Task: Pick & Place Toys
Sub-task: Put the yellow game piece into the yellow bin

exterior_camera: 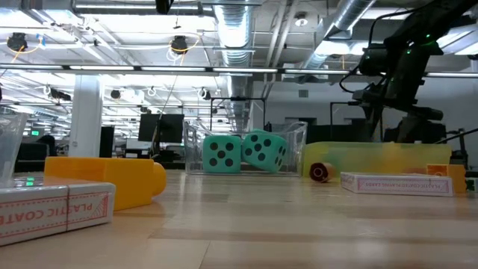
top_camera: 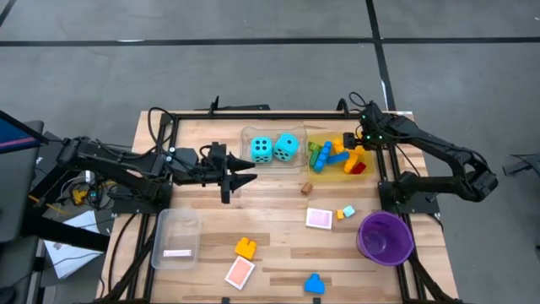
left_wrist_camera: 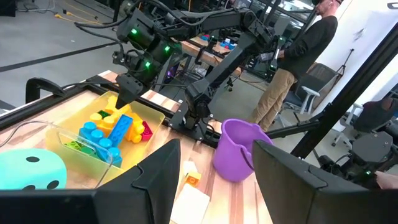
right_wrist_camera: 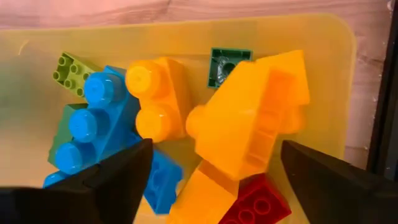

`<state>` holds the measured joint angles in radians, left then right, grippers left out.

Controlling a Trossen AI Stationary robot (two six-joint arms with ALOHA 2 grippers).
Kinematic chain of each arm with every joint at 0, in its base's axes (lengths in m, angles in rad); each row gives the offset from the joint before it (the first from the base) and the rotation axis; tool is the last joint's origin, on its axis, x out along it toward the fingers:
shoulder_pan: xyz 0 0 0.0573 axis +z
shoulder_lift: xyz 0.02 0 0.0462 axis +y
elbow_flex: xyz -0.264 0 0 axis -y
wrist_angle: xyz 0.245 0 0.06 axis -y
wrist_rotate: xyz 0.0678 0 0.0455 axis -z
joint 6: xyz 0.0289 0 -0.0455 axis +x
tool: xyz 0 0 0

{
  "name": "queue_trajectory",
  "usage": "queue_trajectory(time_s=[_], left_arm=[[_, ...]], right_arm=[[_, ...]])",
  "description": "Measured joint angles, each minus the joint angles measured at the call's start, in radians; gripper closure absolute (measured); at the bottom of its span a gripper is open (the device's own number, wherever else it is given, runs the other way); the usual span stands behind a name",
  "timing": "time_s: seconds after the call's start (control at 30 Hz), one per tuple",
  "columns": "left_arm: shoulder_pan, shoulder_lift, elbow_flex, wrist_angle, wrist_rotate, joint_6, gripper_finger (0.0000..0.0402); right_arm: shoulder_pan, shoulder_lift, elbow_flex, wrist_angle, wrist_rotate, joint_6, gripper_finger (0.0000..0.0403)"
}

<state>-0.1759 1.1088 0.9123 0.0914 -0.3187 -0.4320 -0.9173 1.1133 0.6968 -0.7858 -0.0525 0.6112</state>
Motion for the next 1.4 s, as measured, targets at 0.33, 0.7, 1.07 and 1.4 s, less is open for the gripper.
queue_trajectory(time_s=[0.33, 0.7, 1.07, 1.4], left_arm=[[-0.003, 0.000, 0.000, 0.000, -0.001, -0.002, 0.0206], [-0.016, 0.000, 0.000, 0.000, 0.002, -0.019, 0.0206], [-0.016, 0.000, 0.000, 0.000, 0.002, 0.048, 0.0206], [-0.016, 0.000, 0.000, 0.000, 0.002, 0.067, 0.0206]], right_arm=[[0.000, -0.034, 0.000, -0.010, 0.008, 0.008, 0.0017], [0.007, -0.356, 0.000, -0.018, -0.013, 0.078, 0.0024], [0.239, -0.669, 0.000, 0.077, -0.212, 0.233, 0.0024], [0.428, -0.681, 0.001, 0.338, -0.181, 0.364, 0.0024]])
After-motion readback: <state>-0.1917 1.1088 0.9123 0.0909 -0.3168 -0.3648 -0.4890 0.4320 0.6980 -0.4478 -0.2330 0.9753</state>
